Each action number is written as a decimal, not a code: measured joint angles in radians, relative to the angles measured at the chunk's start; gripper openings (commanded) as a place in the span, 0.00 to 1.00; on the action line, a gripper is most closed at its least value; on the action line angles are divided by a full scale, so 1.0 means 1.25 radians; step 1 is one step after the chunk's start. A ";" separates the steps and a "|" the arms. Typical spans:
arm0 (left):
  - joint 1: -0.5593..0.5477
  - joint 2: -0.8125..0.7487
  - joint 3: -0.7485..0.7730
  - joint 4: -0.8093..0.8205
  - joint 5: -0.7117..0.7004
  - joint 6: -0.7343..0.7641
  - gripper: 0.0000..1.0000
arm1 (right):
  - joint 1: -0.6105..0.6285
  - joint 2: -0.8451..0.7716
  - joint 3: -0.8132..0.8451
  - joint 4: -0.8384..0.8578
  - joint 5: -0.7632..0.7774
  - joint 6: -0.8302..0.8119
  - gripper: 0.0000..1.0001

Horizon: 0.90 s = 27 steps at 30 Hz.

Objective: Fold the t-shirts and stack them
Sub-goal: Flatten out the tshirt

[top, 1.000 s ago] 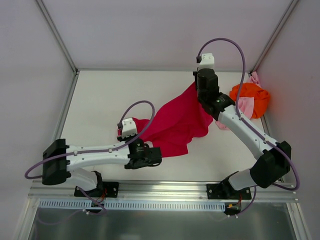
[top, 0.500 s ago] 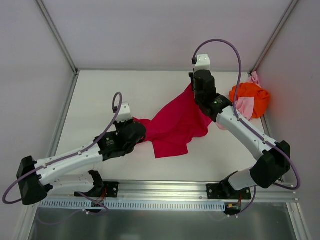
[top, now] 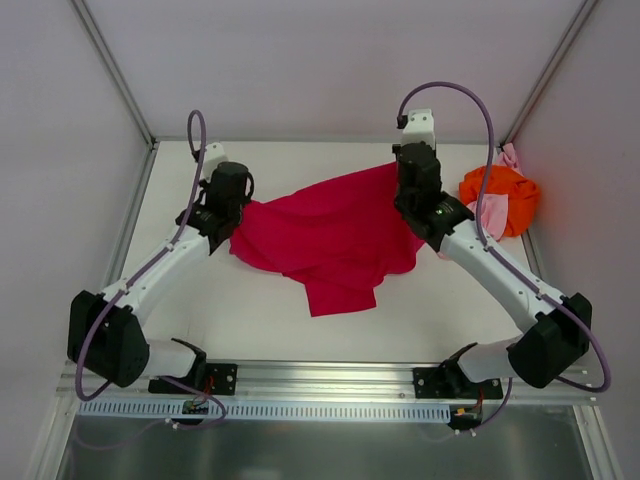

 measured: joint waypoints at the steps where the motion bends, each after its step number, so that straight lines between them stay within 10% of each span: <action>1: 0.016 0.020 0.008 0.007 0.020 -0.003 0.00 | -0.002 -0.007 -0.005 0.006 0.016 -0.002 0.01; 16: 0.122 -0.030 0.192 0.027 0.173 -0.001 0.00 | -0.194 -0.015 -0.043 0.009 -0.004 0.139 0.01; 27: 0.140 0.008 0.320 0.035 0.211 0.001 0.00 | -0.196 -0.020 -0.141 0.284 0.022 0.060 0.01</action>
